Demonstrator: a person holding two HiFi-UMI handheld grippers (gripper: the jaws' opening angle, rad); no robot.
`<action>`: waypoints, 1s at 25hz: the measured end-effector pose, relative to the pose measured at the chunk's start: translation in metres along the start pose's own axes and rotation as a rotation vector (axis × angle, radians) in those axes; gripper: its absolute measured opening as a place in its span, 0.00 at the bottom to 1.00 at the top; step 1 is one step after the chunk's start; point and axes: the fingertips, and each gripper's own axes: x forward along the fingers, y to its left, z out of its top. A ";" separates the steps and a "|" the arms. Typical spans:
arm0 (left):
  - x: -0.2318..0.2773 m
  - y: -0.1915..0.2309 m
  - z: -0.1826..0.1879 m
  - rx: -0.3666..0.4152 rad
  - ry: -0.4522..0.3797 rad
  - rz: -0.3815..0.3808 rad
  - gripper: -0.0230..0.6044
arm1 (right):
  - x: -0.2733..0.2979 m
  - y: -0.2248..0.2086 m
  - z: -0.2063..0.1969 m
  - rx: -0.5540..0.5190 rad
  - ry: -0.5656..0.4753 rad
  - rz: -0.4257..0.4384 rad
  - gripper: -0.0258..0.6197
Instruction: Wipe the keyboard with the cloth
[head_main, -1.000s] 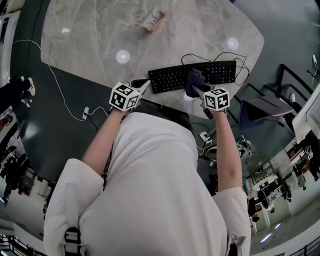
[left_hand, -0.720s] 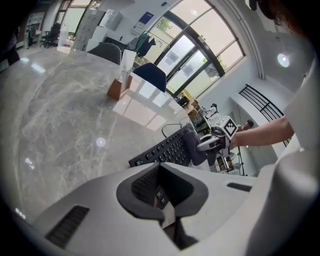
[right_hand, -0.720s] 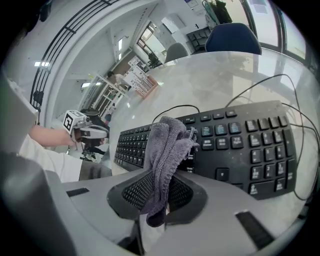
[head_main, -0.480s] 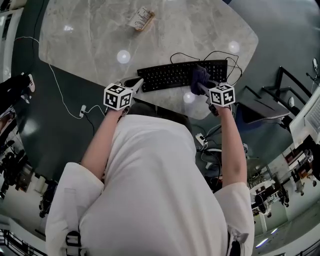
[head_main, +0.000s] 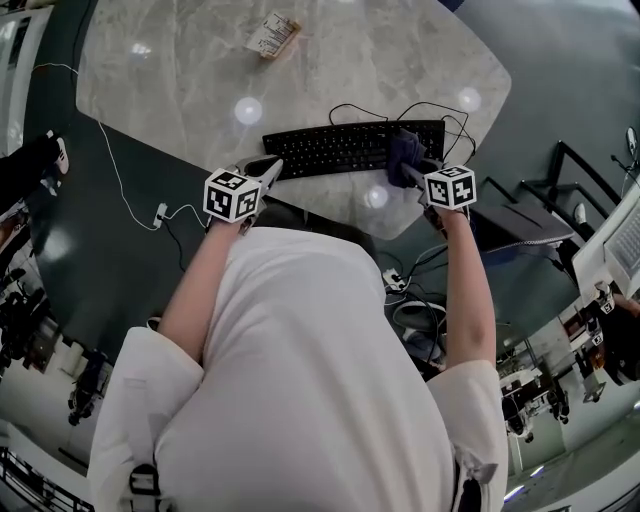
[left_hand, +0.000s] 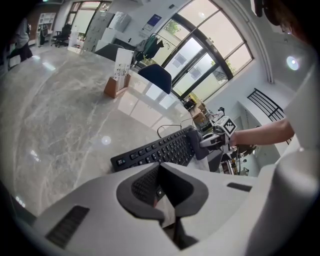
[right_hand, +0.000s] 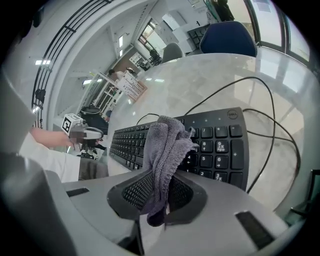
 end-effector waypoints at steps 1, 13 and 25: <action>0.001 -0.001 0.001 0.000 -0.001 0.001 0.05 | -0.002 -0.001 0.000 -0.011 0.005 -0.002 0.15; 0.006 -0.010 -0.002 -0.006 -0.001 0.010 0.05 | -0.038 -0.049 -0.001 -0.004 0.006 -0.068 0.15; 0.006 -0.017 0.007 0.006 -0.027 0.006 0.05 | -0.067 -0.082 -0.003 -0.055 0.073 -0.159 0.15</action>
